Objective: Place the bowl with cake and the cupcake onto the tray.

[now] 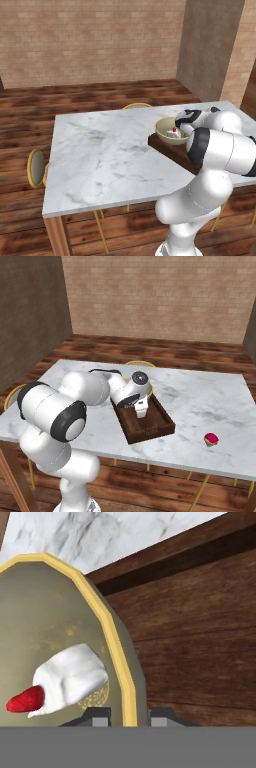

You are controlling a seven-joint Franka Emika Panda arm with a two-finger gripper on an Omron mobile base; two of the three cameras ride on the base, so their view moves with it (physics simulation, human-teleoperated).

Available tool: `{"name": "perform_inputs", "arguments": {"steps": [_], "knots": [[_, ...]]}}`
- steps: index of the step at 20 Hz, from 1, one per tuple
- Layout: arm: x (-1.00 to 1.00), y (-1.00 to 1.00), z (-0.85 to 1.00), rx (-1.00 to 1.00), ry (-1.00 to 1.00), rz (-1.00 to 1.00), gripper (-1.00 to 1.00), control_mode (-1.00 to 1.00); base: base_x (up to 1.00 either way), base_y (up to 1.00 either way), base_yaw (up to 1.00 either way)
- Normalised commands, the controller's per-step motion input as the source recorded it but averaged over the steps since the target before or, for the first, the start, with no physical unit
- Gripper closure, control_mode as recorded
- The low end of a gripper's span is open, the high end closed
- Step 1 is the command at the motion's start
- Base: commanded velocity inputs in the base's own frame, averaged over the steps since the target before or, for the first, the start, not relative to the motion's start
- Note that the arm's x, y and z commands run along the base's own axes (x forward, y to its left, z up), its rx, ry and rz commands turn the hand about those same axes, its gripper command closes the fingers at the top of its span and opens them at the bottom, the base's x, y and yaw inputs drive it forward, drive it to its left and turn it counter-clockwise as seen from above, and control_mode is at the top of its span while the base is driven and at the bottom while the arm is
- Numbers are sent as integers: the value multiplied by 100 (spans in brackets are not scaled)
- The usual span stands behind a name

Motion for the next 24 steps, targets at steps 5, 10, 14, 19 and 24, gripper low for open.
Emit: {"name": "perform_inputs", "arguments": {"steps": [5, 10, 14, 19, 24], "knots": [[0, 0, 0, 0, 1, 0, 100, -100, 0, 0, 0], [0, 0, -2, 0, 3, 0, 100, -100, 0, 0, 0], [0, 0, -6, 0, 3, 0, 100, -100, 0, 0, 0], [0, 0, -4, 0, 2, 0, 100, -100, 0, 0, 0], [0, 0, 0, 0, 0, 0, -100, -100, 0, 0, 0]]}}
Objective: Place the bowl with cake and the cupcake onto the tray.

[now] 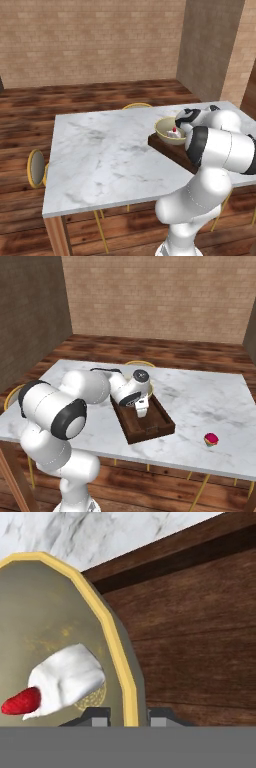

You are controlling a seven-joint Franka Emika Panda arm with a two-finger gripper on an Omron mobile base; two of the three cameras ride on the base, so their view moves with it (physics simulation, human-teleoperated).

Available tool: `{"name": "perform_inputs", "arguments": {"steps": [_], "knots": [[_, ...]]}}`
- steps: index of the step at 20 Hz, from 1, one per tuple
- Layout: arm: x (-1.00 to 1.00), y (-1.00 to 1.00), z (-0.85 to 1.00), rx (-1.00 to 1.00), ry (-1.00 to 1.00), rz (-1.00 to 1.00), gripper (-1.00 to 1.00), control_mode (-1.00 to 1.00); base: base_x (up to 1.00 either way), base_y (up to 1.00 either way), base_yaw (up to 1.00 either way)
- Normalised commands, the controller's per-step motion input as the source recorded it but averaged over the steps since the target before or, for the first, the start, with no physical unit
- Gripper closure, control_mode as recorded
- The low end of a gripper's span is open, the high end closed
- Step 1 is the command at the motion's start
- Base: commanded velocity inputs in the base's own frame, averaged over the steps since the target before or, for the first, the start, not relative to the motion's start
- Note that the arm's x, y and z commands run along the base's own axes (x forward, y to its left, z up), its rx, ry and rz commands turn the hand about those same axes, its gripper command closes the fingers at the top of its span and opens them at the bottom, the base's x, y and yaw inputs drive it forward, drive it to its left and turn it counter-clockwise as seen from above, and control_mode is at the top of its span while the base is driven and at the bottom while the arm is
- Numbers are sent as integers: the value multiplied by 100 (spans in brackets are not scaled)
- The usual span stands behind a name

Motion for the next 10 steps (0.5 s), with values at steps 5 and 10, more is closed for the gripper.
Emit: {"name": "perform_inputs", "arguments": {"steps": [5, 10], "knots": [[0, 0, 0, 0, 0, 0, -100, -100, 0, 0, 0], [0, 0, 0, 0, 0, 0, -100, -100, 0, 0, 0]]}}
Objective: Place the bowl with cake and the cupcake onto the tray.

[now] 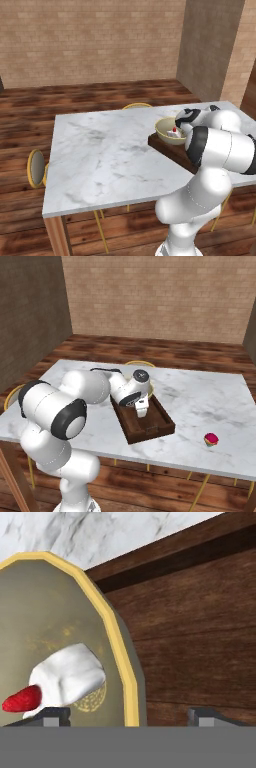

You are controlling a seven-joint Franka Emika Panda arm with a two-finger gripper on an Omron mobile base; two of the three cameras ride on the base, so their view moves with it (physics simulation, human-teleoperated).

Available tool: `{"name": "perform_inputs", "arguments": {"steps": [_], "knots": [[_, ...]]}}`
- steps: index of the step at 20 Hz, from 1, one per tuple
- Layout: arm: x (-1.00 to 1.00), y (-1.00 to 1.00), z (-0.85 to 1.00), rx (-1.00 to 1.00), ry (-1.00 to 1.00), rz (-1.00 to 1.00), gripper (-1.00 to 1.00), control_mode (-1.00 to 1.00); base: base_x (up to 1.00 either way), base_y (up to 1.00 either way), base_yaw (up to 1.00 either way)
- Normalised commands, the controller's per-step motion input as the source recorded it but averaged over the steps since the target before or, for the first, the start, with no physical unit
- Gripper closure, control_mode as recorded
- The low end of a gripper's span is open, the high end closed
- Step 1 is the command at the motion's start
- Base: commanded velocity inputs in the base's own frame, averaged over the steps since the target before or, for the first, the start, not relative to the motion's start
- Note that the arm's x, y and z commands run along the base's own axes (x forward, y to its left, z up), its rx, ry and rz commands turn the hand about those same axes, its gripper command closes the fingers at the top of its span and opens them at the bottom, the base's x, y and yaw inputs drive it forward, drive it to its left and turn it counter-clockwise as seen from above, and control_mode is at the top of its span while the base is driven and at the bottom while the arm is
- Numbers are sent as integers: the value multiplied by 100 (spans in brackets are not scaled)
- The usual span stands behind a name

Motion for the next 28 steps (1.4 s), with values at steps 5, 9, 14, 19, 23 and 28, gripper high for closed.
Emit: {"name": "perform_inputs", "arguments": {"steps": [5, 9, 14, 19, 23, 28], "knots": [[0, 0, 3, 0, 0, 0, -100, -100, 0, 0, 0], [0, -6, 26, 0, 0, 0, -100, -100, 0, 0, 0], [0, -13, 36, 0, 0, 0, -100, -100, 0, 0, 0], [-8, -23, 29, 0, 0, 0, -100, -100, 0, 0, 0], [-16, -27, 30, -2, 0, 0, -100, -100, 0, 0, 0], [-28, -32, 25, -6, 0, 0, -100, -100, 0, 0, 0]]}}
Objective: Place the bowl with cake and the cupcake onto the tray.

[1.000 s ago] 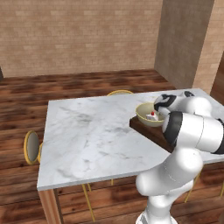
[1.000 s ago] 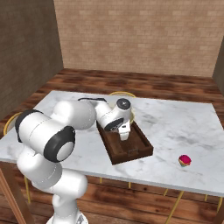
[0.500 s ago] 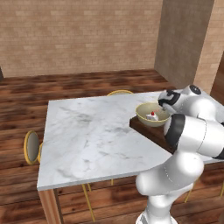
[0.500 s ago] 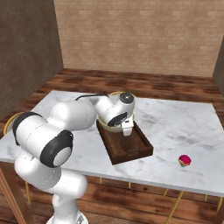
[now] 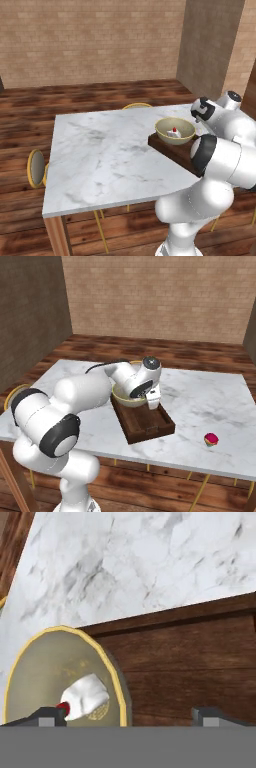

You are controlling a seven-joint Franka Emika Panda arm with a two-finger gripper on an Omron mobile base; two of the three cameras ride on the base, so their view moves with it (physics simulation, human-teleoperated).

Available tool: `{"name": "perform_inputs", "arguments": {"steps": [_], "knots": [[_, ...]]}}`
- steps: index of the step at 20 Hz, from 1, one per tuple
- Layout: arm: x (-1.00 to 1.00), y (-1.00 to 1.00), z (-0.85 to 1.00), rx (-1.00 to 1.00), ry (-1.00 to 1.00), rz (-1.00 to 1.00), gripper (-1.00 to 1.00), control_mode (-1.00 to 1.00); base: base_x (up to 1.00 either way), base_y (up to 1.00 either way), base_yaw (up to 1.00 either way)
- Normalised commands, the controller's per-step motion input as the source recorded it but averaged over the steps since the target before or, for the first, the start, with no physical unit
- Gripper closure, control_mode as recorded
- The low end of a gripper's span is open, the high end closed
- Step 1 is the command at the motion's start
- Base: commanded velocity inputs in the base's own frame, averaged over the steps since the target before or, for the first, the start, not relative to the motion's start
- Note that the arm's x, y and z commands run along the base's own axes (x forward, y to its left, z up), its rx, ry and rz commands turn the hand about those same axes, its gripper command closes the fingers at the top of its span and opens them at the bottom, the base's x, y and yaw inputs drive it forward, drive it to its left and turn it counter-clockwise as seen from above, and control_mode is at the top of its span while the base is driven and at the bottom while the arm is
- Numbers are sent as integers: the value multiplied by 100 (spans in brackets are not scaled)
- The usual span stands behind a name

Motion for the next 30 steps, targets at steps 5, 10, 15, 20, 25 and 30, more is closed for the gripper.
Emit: {"name": "perform_inputs", "arguments": {"steps": [5, 10, 15, 20, 25, 30], "knots": [[-30, -46, 6, -9, 0, 3, -100, -100, 0, 0, 0], [-34, -30, 0, -19, 0, 6, -100, -100, 0, 0, 0], [-33, -25, 0, -20, 0, 6, -100, -100, 0, 0, 0], [-34, -30, 0, -15, 0, 6, -100, -100, 0, 0, 0], [-37, -32, 10, -6, 7, 9, -100, -100, 0, 0, 0], [-36, -26, 18, -3, 12, 8, -100, -100, 0, 0, 0]]}}
